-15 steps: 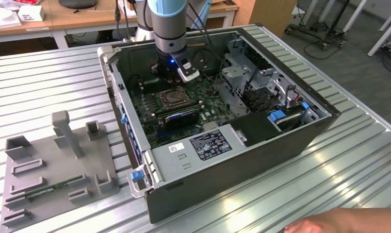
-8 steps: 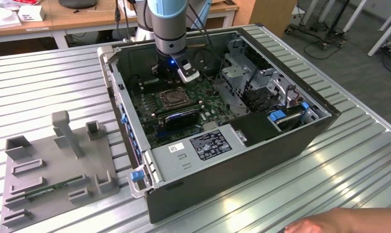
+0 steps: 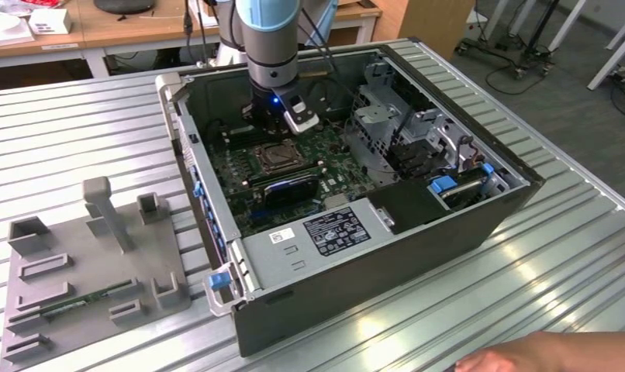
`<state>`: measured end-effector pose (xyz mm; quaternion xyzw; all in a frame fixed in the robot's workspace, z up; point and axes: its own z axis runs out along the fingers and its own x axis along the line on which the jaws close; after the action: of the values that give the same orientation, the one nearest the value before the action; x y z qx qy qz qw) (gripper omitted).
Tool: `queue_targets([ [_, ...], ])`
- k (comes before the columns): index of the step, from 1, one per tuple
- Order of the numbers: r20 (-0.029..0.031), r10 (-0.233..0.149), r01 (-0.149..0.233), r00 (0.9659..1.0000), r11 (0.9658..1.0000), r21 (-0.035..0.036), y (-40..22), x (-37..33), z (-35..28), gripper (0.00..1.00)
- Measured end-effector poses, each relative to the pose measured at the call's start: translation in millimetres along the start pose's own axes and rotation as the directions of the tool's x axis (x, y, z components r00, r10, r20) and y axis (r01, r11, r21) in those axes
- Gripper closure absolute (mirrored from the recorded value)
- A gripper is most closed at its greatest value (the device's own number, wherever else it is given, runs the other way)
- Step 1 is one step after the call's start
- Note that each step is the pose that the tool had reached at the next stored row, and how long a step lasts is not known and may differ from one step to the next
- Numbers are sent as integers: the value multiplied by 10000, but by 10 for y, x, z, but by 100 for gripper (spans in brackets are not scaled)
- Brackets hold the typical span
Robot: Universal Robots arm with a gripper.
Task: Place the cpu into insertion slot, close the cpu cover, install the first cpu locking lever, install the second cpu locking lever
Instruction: 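Install the first cpu locking lever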
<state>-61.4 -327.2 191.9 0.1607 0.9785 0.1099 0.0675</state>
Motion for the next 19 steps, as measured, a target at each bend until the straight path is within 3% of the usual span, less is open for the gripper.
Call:
queue_targets([
  [3,-3,3,-3,10000,10000,-6,0,0,0,89],
  [6,-21,12,-13,10000,10000,-67,3,1,-1,89],
  [10,-29,16,-17,10000,10000,-91,15,-2,-38,89],
  [14,-30,17,-17,10000,10000,-85,40,-12,-142,89],
  [19,-29,17,-17,10000,10000,-88,90,-33,-345,89],
])
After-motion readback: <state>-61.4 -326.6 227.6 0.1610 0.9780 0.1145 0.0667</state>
